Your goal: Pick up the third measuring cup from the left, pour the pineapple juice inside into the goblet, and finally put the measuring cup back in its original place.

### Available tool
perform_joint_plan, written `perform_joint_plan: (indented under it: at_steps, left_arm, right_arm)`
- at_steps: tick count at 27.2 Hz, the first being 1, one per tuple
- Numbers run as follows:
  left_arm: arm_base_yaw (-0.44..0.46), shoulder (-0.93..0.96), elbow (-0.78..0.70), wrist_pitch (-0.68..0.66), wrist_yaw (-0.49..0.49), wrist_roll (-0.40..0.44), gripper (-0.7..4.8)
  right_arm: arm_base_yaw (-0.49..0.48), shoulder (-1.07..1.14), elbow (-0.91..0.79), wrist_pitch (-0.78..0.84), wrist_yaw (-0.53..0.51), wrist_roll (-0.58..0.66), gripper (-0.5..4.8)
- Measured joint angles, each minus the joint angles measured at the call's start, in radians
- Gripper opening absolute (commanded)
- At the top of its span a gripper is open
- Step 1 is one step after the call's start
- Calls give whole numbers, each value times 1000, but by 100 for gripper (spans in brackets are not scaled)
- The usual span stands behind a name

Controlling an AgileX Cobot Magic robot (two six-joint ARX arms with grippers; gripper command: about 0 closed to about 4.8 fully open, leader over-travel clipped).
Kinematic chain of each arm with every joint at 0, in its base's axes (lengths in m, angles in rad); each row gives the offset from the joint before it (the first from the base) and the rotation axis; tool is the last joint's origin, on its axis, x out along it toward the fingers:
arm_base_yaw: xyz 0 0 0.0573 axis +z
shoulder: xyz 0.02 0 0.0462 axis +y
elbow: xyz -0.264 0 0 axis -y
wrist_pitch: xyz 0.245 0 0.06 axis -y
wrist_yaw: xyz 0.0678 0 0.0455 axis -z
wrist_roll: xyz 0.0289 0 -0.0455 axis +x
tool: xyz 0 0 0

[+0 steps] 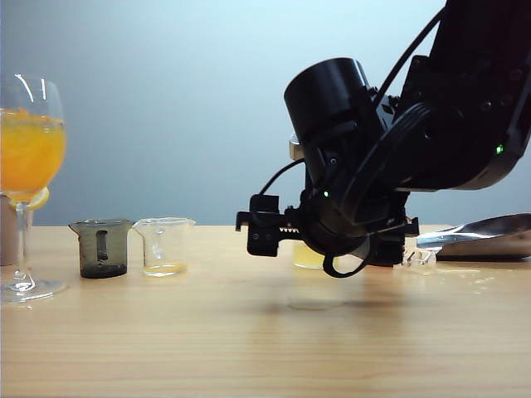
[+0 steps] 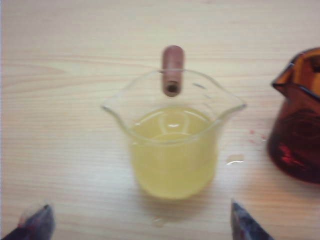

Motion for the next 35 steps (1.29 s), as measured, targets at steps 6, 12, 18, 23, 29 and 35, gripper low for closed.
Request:
perform_joint_plan:
  at_steps: [6,12,18,23,29,35]
  left_arm:
    - [0,0,0,0,11,0,-6]
    - [0,0,0,0,13,0,-6]
    - [0,0,0,0,13,0,-6]
    - [0,-1,0,0,13,0,-6]
    - [0,-1,0,0,13,0,-6]
    - [0,-1,0,0,13,0,-6]
  right_arm:
    - [-35,19,33,-5,0,-1,463]
    - [-58,50,90,-18,-29,-24,463]
    - [-68,76,98,-29,-56,-27,463]
    - [-74,88,100,-26,-72,-39,463]
    - [-74,102,138,-26,-74,-96,464]
    - [-74,126,187,-26,-79,-102,463]
